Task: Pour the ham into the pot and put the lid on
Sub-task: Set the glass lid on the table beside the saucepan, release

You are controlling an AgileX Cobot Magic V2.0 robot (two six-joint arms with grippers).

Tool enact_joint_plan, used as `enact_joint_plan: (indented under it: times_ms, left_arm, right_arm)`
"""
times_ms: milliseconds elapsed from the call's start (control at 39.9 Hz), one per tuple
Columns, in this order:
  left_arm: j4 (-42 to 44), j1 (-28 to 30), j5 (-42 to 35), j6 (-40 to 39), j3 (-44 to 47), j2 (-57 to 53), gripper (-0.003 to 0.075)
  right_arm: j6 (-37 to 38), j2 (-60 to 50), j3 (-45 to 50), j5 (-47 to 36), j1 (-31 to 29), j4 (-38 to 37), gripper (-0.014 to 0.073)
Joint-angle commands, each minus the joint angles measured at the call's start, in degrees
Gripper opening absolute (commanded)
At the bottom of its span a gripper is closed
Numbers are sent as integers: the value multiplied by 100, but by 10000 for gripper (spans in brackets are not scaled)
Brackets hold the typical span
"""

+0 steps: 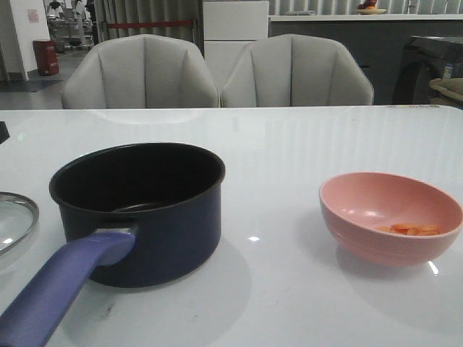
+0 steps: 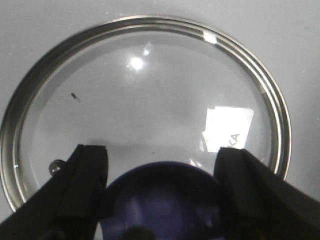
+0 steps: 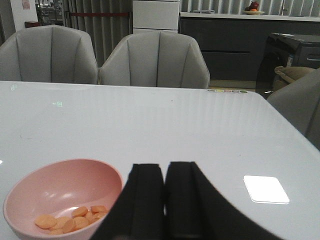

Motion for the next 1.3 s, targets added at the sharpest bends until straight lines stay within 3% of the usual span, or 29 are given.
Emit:
enact_joint_plan:
  times_ms: [0, 100, 176, 401, 577, 1078, 1279]
  left_arm:
    - [-84, -18, -134, 112, -115, -107, 393]
    - [-84, -18, -108, 112, -115, -93, 549]
    - [-84, -18, -55, 112, -128, -93, 596]
    - [-84, -18, 94, 150, -177, -351, 594]
    - [-95, -18, -45, 277, 230, -1149, 594]
    - [-413, -32, -2519, 362, 2987, -4830, 594]
    - [-229, -554, -3156, 362, 3654, -6483, 594]
  right_arm:
    - [-17, -117, 61, -470, -20, -80, 149]
    - [-17, -117, 61, -470, -20, -80, 149]
    - [-17, -117, 61, -470, -20, -80, 149]
    - [-17, -117, 61, -470, -20, -80, 149]
    - [-17, -117, 61, -470, -20, -80, 149]
    - [-17, -117, 61, -470, -20, -80, 149]
    - [-17, -117, 61, -470, -20, -80, 149]
